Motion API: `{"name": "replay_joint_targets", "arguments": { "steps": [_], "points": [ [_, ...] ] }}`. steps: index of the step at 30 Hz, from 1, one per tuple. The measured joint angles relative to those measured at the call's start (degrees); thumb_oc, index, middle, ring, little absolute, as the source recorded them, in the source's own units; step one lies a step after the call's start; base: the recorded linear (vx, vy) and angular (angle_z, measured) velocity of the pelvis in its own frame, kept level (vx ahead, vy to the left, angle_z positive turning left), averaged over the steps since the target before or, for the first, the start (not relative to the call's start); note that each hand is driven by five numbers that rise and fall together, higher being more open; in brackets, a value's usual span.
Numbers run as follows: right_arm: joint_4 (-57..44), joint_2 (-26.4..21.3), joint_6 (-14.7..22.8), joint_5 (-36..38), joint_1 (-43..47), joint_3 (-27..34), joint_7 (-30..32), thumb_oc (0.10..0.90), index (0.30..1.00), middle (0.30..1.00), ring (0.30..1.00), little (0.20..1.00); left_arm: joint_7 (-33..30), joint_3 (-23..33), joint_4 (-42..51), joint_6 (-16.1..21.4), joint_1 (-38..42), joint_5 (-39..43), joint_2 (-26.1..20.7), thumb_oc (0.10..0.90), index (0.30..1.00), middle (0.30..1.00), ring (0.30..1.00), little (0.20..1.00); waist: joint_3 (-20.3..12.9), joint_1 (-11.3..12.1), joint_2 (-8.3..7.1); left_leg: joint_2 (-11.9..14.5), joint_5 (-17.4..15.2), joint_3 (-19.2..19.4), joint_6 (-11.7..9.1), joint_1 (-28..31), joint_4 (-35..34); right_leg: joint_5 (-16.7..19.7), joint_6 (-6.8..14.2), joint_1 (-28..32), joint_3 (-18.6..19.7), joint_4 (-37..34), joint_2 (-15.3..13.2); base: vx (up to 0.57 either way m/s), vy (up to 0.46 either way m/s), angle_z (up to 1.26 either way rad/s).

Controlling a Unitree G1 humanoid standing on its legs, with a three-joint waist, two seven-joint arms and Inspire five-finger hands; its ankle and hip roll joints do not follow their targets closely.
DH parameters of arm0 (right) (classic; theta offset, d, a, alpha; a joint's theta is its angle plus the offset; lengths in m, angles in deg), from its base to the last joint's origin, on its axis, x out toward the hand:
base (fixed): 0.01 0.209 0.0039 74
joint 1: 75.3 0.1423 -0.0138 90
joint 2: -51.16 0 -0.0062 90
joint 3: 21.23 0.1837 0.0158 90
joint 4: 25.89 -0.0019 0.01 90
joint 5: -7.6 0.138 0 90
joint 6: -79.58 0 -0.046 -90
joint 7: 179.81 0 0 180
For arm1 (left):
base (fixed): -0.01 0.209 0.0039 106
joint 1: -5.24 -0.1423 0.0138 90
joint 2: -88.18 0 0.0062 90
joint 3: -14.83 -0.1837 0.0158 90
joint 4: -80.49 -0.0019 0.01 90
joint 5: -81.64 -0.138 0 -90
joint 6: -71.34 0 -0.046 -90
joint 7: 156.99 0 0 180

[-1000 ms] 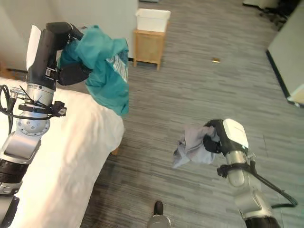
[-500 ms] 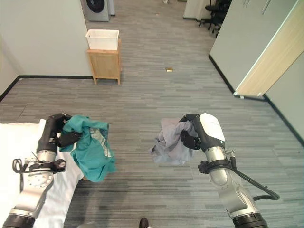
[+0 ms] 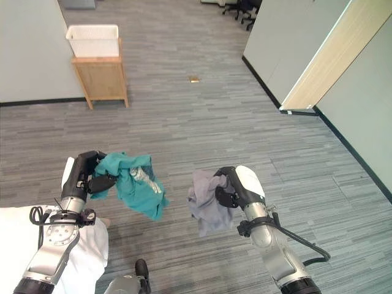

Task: Pick up bed clothes into laundry basket.

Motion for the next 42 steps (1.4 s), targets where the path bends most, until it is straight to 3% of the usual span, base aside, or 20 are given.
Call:
{"name": "replay_joint_targets", "arguments": {
  "steps": [2, 5, 9, 12, 14, 15, 17, 18, 20, 22, 25, 26, 28, 31, 33, 34, 36, 37, 41, 42],
  "points": [
    [-1.2, 0.2, 0.1, 0.1, -0.3, -0.1, -0.1, 0.4, 0.3, 0.3, 0.3, 0.3, -0.1, 0.0, 0.0, -0.3, 0.1, -0.2, -1.3, 0.4, 0.3, 0.3, 0.3, 0.3, -0.4, -2.0, -0.61, -0.9, -1.1, -0.7, 0.6, 2.4, -1.3, -0.3, 0.2, -6.5, -0.8, 9.9, -2.9, 0.35, 0.083, 0.36],
    [-1.3, -0.3, 0.0, 1.1, 1.3, 0.6, -0.2, 0.4, 0.3, 0.3, 0.3, 0.3, -0.2, 0.7, 0.0, -0.7, 1.3, -1.1, -2.1, 0.4, 0.3, 0.3, 0.3, 0.3, -0.2, -3.0, 0.7, -1.1, -3.9, -2.4, 1.4, 5.7, -3.4, -2.8, -4.2, -13.0, -8.1, 7.6, -6.8, 0.43, -0.015, 0.26],
    [-0.5, -0.4, 0.1, 3.0, 2.6, 1.2, -0.5, 0.4, 0.3, 0.3, 0.3, 0.3, -0.2, 0.6, -2.7, -2.0, 3.3, -2.1, -0.8, 0.4, 0.3, 0.3, 0.3, 0.3, 0.0, -4.5, 2.12, 0.0, -3.8, -5.0, -1.2, 8.0, -4.4, -1.1, -8.9, -13.7, -8.1, -14.3, -2.7, 0.42, -0.172, 0.43],
    [-0.3, -0.1, -0.4, 4.3, 1.9, 2.0, -0.5, 0.4, 0.3, 0.3, 0.3, 0.3, -0.1, 0.7, -6.5, -2.5, 5.2, -2.2, 0.8, 0.4, 0.3, 0.3, 0.3, 0.3, -0.3, -6.0, 2.11, 0.5, -5.5, -8.1, -4.2, 10.1, -5.0, 6.4, -7.9, -11.6, -4.8, -37.1, 0.1, 0.4, -0.183, 0.55],
    [-0.2, 0.3, -0.5, 4.5, 0.2, 2.2, -0.5, 0.4, 0.3, 0.3, 0.3, 0.3, 0.1, 0.6, -6.8, -3.1, 4.3, -2.2, 0.6, 0.4, 0.3, 0.3, 0.3, 0.3, -1.5, -6.8, -1.13, -0.8, -7.4, -9.7, -7.6, 13.0, -5.0, 5.5, -5.6, -10.2, -5.5, -37.1, -2.1, 0.38, -0.156, 0.5],
    [1.0, 0.3, -0.7, 4.5, -0.9, 2.3, -0.5, 0.4, 0.3, 0.3, 0.3, 0.3, -0.1, 0.8, -7.1, -3.1, 3.0, -2.2, 2.1, 0.4, 0.3, 0.3, 0.3, 0.3, -2.2, -6.5, -0.37, 0.9, -9.0, -9.4, -10.5, 15.1, -4.9, 10.9, -6.0, -8.8, -5.9, -35.6, -0.9, 0.44, -0.19, 0.35],
    [2.6, 0.2, -1.8, 4.5, -2.7, 4.6, -0.5, 0.4, 0.3, 0.3, 0.3, 0.3, 0.3, 0.5, -6.5, -2.9, 1.3, -2.3, 4.0, 0.4, 0.3, 0.3, 0.3, 0.3, -3.1, -7.5, 3.37, 5.9, -9.2, -7.5, -12.7, 16.7, -4.6, 12.1, -8.3, -5.9, -5.9, -36.0, 4.1, 0.61, -0.273, 0.35],
    [2.7, 0.0, -2.5, 4.5, -3.0, 5.3, -0.6, 0.4, 0.3, 0.3, 0.3, 0.3, 0.6, 0.6, -6.5, -2.9, 1.4, -2.4, 4.6, 0.4, 0.3, 0.3, 0.3, 0.3, -3.0, -7.7, 3.45, 6.1, -8.6, -6.8, -13.2, 17.1, -4.9, 13.3, -11.6, -5.1, -6.0, -36.4, 4.8, 0.49, -0.22, 0.2],
    [3.9, -0.1, -2.8, 4.4, -3.0, 6.6, -0.6, 0.4, 0.3, 0.3, 0.3, 0.3, 1.2, 0.6, -6.5, -2.9, 1.2, -2.4, 4.9, 0.4, 0.3, 0.3, 0.3, 0.3, -2.8, -8.2, 3.46, 5.9, -6.7, -6.1, -15.2, 18.0, -4.7, 12.7, -13.1, -3.7, -5.8, -36.4, 5.3, 0.36, -0.269, 0.07],
    [5.2, 0.3, -3.2, 4.4, -3.6, 6.8, -0.6, 0.4, 0.3, 0.3, 0.3, 0.3, 1.4, 0.7, -6.7, -2.9, 0.6, -2.3, 5.1, 0.4, 0.3, 0.3, 0.3, 0.3, -2.0, -8.6, 1.97, 7.2, -7.3, -5.2, -16.5, 17.4, 4.4, 12.7, -13.8, 0.0, -6.8, -36.4, 5.6, 0.3, -0.384, 0.05],
    [4.0, 0.1, -3.0, 4.6, -4.0, 6.4, -0.7, 0.4, 0.3, 0.3, 0.3, 0.3, 1.3, 1.8, -6.3, -2.8, 0.7, -1.9, 4.8, 0.4, 0.3, 0.3, 0.3, 0.3, -1.6, -7.0, 0.86, 11.7, -6.4, -11.3, -19.1, 4.9, 33.6, 7.8, -17.4, 2.6, -9.1, -35.4, 6.9, 0.27, -0.314, -0.22],
    [3.4, 0.0, -2.8, 4.8, -3.7, 6.4, -0.7, 0.4, 0.3, 0.3, 0.3, 0.3, 1.0, 2.1, -6.3, -2.8, 0.8, -1.2, 4.8, 0.4, 0.3, 0.3, 0.3, 0.3, -1.2, -6.8, 0.63, 13.9, -3.9, -12.2, -18.5, -0.3, 43.5, 7.6, -18.0, 4.0, -8.8, -36.0, 7.0, 0.26, -0.12, -0.35],
    [3.3, 0.0, -2.8, 5.1, -2.9, 6.4, -0.7, 0.4, 0.3, 0.3, 0.3, 0.3, 1.1, 1.8, -6.1, -2.8, 0.9, -0.8, 4.5, 0.4, 0.3, 0.3, 0.3, 0.3, -0.4, -7.0, -0.47, 14.8, -5.7, -9.0, -17.7, -5.5, 49.3, 7.2, -18.5, 5.4, -8.9, -36.3, 6.1, 0.23, 0.056, -0.15],
    [3.1, -0.9, -2.8, 5.3, -2.1, 6.7, -0.6, 0.4, 0.3, 0.3, 0.3, 0.3, 1.2, 1.4, -5.8, -2.7, 1.0, -0.4, 4.4, 0.4, 0.3, 0.3, 0.3, 0.3, 0.9, -6.8, -1.91, 11.8, -7.9, -3.0, -14.7, -6.8, 32.2, 6.7, -18.0, 6.8, -8.0, -36.4, 4.0, 0.2, 0.201, -0.15],
    [3.3, -1.8, -2.7, 5.3, -1.1, 6.7, -0.6, 0.4, 0.3, 0.3, 0.3, 0.3, 1.1, 1.0, -5.9, -2.7, 1.0, 0.1, 4.5, 0.4, 0.3, 0.3, 0.3, 0.3, 1.4, -6.2, -0.57, 7.7, -6.5, -5.3, -14.3, -6.6, 14.8, 6.0, -16.3, 7.1, -7.0, -36.4, 4.1, 0.21, 0.152, -0.33],
    [3.4, -2.7, -2.7, 5.3, -1.1, 6.6, -0.6, 0.4, 0.3, 0.3, 0.3, 0.3, 1.2, 0.5, -5.9, -2.6, 1.1, 0.1, 4.4, 0.4, 0.3, 0.3, 0.3, 0.3, 2.2, -6.2, 0.95, 6.5, -1.6, -5.8, -12.7, -5.8, 6.2, 5.6, -14.9, 8.3, -6.9, -36.5, 4.7, 0.31, 0.152, -0.26],
    [3.8, -2.8, -2.7, 5.3, -1.1, 6.6, -0.6, 0.4, 0.3, 0.3, 0.3, 0.3, 1.2, 0.3, -6.1, -2.6, 1.1, 0.1, 4.6, 0.4, 0.3, 0.3, 0.3, 0.3, 2.2, -6.5, 2.51, 6.0, 0.5, -6.1, -12.0, -4.4, 1.7, 4.6, -13.5, 9.4, -7.2, -36.6, 5.4, 0.2, 0.077, -0.15],
    [3.4, -2.6, -2.7, 5.3, -2.1, 6.5, -0.7, 0.4, 0.3, 0.3, 0.3, 0.3, 1.2, 0.0, -6.1, -2.8, 1.1, 0.1, 4.6, 0.4, 0.3, 0.3, 0.3, 0.3, 1.9, -7.0, 3.68, 5.8, 6.8, -6.6, -8.7, -3.5, 1.3, 3.2, -11.7, 11.0, -6.8, -36.9, 5.9, 0.17, 0.087, -0.09],
    [1.6, -2.2, -2.6, 5.2, -3.5, 7.0, -0.7, 0.4, 0.3, 0.3, 0.3, 0.3, 1.2, 0.4, -4.0, -2.7, 0.9, 0.1, 3.6, 0.4, 0.3, 0.3, 0.3, 0.3, 1.2, -6.9, 2.32, 0.1, 8.4, -5.0, -7.0, -0.2, -5.2, 3.1, -10.6, 11.2, -6.9, -36.9, 1.0, 0.13, 0.08, 0.04],
    [1.5, 0.9, -2.0, 5.2, -5.8, 6.9, -1.9, 0.4, 0.3, 0.3, 0.3, 0.3, 1.4, 0.7, -4.0, -2.7, -0.8, 0.1, 0.3, 0.4, 0.3, 0.3, 0.3, 0.3, -2.0, -5.3, -4.18, -3.9, 6.0, -2.3, -4.3, 0.5, -5.2, 2.0, -7.7, 11.2, -7.9, -36.5, -3.7, 0.06, 0.057, 0.05]
  ]
}}
